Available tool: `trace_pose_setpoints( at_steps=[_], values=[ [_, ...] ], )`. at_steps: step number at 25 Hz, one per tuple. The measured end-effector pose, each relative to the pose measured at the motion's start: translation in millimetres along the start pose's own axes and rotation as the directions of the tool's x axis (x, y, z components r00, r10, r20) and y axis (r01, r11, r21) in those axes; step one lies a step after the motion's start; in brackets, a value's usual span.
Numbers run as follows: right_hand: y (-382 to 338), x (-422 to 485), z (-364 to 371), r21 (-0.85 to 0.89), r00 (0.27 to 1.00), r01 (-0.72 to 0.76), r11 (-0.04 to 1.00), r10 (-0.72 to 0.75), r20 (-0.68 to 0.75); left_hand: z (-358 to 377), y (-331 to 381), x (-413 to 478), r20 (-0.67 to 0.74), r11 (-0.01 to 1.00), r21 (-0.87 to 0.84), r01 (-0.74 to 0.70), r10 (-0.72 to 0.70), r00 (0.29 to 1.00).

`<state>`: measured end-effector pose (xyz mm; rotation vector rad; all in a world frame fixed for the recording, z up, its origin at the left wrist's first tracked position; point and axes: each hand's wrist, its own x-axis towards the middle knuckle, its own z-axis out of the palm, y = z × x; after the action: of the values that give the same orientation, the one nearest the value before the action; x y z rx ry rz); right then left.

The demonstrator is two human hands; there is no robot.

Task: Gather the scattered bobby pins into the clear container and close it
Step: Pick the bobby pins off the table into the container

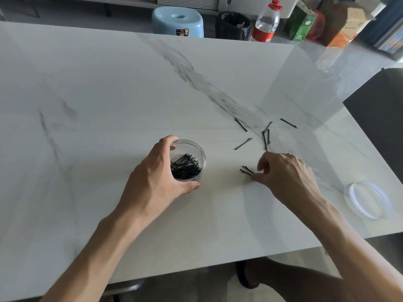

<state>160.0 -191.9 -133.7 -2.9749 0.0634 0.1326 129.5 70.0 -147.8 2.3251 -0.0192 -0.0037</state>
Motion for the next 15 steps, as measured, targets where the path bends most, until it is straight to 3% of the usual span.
trace_pose_setpoints(
  at_steps=[7, 11, 15],
  values=[
    [3.5, 0.2, 11.0, -0.057, 0.994, 0.099, 0.993, -0.101, -0.032, 1.5, 0.4, -0.7, 0.005, 1.0, -0.004, -0.005, 0.005, 1.0],
    [22.9, 6.9, 1.7, -0.008, 0.989, 0.005, 1.0, -0.006, -0.15, 1.9, 0.1, -0.3, 0.005, 1.0, -0.011, -0.013, 0.013, 1.0],
    [27.2, 6.2, -3.4, 0.103, 0.997, -0.022, 0.994, 0.029, -0.07, 3.2, 0.7, 0.9, 0.006, 1.0, -0.009, -0.009, 0.009, 1.0]
  ],
)
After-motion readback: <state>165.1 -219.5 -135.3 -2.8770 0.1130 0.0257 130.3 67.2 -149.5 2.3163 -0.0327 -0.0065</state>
